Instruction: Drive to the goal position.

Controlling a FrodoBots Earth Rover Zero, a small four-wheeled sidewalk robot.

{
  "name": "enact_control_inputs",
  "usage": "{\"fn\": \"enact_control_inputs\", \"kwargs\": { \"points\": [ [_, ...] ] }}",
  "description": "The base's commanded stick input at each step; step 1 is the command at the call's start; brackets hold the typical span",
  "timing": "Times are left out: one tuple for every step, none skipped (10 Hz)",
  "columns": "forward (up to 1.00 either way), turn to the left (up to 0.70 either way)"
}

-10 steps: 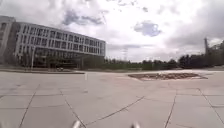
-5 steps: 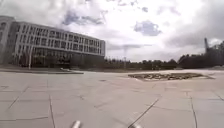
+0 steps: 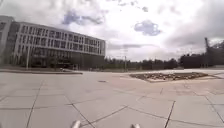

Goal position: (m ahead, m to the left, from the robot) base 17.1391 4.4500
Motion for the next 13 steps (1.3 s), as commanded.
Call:
{"fn": "enact_control_inputs", "kwargs": {
  "points": [
    [1.00,0.00],
    [1.00,0.00],
    [1.00,0.00],
    [1.00,-0.22],
    [1.00,-0.15],
    [1.00,0.00],
    [1.00,0.00],
    [1.00,-0.24],
    [1.00,-0.10],
    [1.00,0.00],
    [1.00,0.00],
    [1.00,-0.07],
    [1.00,-0.12]
  ]
}}
